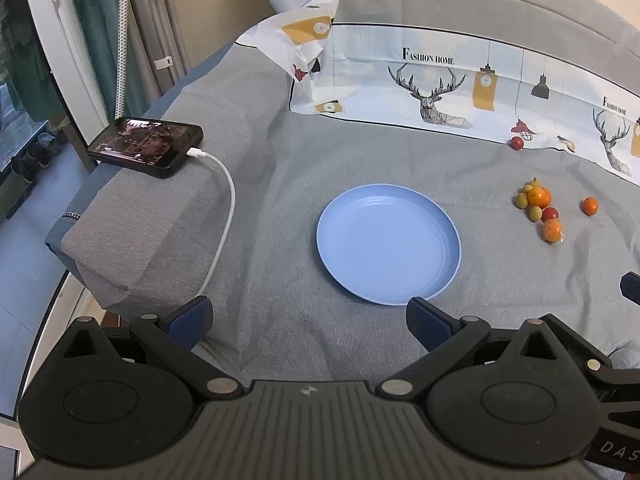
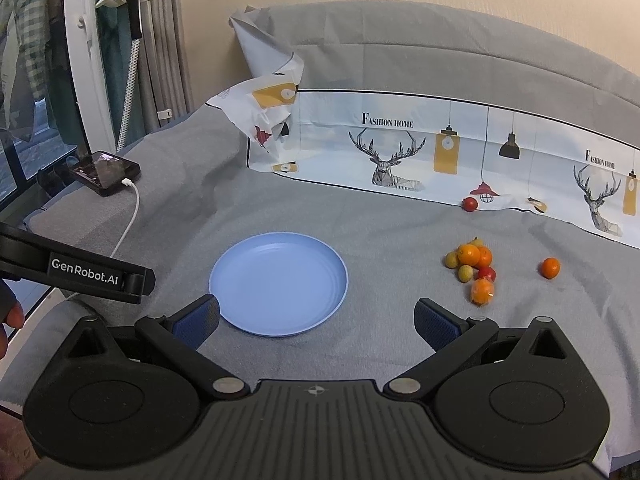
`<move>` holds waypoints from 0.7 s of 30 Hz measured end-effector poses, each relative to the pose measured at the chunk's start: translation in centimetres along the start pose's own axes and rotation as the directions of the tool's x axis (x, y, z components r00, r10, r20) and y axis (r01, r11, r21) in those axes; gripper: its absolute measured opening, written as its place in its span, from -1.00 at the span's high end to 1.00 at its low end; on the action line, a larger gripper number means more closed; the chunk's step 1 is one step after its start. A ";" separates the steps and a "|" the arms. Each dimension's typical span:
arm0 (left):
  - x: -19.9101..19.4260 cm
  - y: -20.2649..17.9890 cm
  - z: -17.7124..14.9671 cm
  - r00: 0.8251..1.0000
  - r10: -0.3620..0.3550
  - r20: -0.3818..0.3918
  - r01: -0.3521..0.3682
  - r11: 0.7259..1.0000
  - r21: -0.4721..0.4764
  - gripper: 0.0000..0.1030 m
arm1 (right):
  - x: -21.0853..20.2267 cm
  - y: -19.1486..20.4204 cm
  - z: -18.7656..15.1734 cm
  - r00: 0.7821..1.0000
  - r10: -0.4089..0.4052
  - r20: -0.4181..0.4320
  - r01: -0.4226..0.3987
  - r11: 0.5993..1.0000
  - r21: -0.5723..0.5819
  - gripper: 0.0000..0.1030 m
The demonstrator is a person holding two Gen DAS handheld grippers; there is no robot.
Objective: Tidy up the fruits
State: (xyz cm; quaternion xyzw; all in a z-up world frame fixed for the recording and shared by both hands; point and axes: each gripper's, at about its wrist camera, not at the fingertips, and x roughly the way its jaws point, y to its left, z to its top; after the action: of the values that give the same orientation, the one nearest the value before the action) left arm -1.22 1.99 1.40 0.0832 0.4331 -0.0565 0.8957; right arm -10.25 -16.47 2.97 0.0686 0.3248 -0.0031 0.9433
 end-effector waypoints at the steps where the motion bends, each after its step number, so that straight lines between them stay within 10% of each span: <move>1: -0.1 0.0 0.0 1.000 0.000 0.001 0.000 1.000 0.000 -0.99 | -0.1 0.1 0.0 1.000 0.000 0.002 0.000 1.000 -0.001 -0.99; 21: -2.3 0.3 -0.8 0.999 -0.010 0.044 0.010 1.000 -0.003 -0.99 | -2.1 0.1 -0.3 0.999 -0.015 0.040 0.014 1.000 0.021 -0.99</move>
State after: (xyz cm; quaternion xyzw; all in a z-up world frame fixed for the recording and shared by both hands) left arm -3.22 2.55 2.73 0.0782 0.4140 -0.0618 0.9048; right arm -12.07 -16.46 4.05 0.0761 0.3063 -0.0145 0.9488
